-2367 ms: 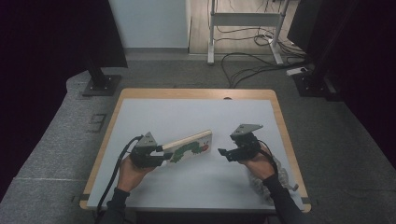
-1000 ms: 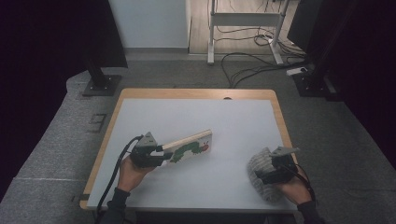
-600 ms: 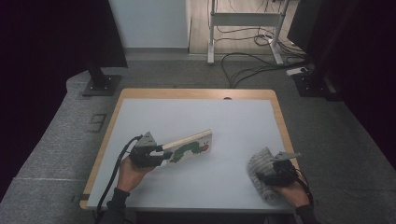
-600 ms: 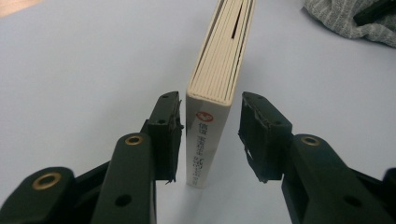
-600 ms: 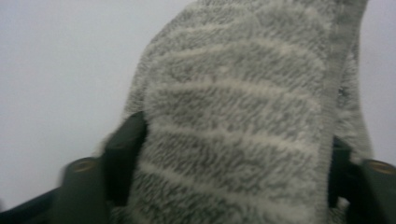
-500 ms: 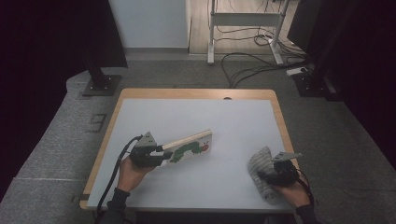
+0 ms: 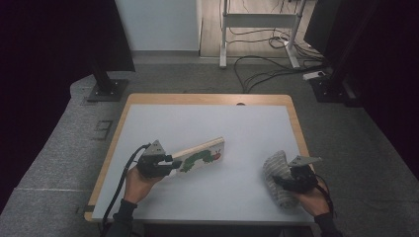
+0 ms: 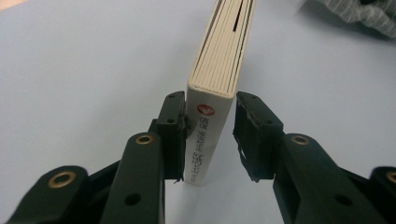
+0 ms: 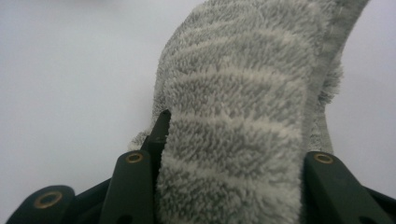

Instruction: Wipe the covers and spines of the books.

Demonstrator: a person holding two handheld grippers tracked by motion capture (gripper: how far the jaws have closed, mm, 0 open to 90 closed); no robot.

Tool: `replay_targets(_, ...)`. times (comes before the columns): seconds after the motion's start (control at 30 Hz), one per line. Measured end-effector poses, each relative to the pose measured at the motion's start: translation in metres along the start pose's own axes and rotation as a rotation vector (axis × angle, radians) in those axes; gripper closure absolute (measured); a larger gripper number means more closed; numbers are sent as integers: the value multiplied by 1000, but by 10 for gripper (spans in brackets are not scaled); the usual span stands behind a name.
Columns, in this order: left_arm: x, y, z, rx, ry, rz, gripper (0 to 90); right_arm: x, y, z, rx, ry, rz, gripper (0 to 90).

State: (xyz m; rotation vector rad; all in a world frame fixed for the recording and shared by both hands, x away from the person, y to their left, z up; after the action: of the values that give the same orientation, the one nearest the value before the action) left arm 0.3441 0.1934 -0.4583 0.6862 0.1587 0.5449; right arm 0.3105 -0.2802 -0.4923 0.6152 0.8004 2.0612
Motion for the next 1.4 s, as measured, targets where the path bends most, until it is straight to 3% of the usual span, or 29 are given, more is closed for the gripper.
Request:
replay_targets(0.4, 1, 2, 0, -8, 2, 8, 678, 20, 8, 35, -67, 52, 60, 540)
replay_targets(1.4, 3, 1, 0, -9, -2, 10, 683, 96, -50, 93, -54, 222, 225, 539)
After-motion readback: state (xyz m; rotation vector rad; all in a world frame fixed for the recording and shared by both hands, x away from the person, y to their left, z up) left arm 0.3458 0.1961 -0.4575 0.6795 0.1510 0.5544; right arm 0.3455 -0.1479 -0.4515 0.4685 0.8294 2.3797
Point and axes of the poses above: each handheld gripper's, and its own axes: y roughly backward along the jaws, z roughly out of its top, x roughly to its left, the point moved 1 cm from there along -y, roughly forward along the jaws, and after that the axes turned 7 degrees about -y, right-handed, at the moved point
